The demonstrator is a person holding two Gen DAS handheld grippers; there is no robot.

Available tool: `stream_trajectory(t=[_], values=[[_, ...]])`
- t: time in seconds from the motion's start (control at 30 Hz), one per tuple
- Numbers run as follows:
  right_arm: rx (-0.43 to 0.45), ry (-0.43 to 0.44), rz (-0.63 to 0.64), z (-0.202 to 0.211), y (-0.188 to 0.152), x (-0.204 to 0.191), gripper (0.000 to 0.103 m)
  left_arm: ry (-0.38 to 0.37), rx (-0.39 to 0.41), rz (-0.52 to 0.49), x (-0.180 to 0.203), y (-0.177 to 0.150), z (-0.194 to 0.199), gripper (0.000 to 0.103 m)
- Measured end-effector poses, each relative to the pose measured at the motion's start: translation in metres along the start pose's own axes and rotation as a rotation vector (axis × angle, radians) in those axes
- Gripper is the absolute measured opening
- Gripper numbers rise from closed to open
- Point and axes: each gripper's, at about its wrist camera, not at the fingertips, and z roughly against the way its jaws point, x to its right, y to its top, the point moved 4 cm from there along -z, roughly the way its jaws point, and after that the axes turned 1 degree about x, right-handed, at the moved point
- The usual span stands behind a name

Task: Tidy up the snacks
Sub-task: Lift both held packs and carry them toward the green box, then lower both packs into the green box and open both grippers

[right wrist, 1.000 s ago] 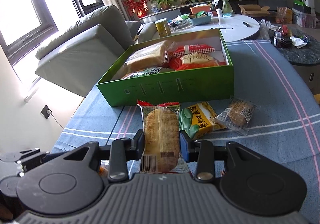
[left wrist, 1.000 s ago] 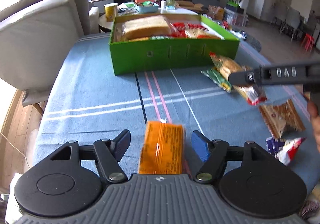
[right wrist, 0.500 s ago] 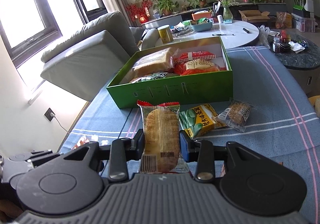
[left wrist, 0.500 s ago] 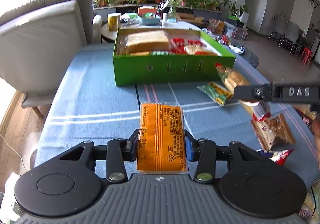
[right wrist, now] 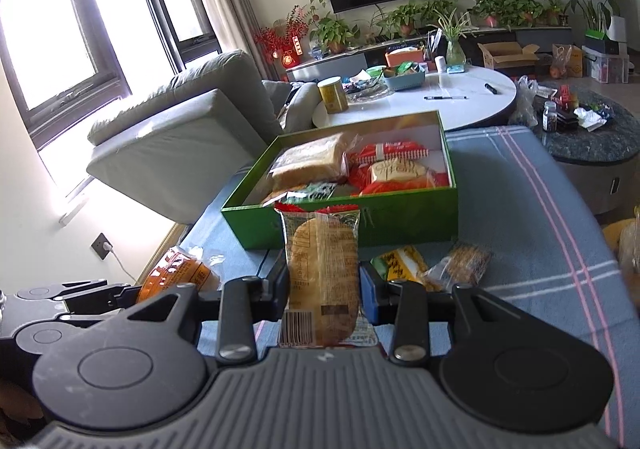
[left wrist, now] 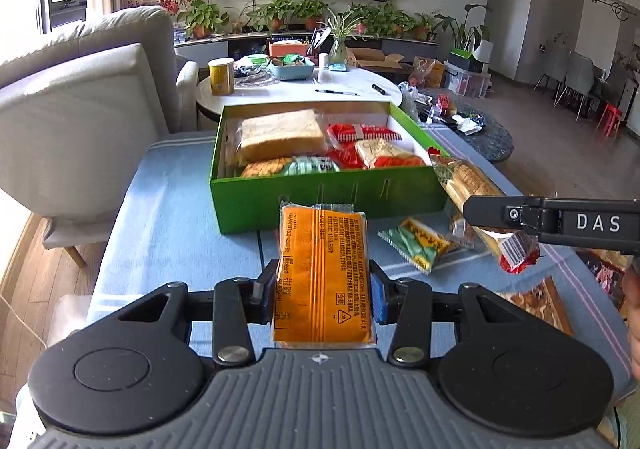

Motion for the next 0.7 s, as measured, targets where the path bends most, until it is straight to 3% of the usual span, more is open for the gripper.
stream_trajectory(t=[0.7], values=[[-0.006,-0.033,-0.093,-0.08,0.063,0.024,0.066,0.03,0.003,0.068,-0.033,0.079,-0.092,0.04]])
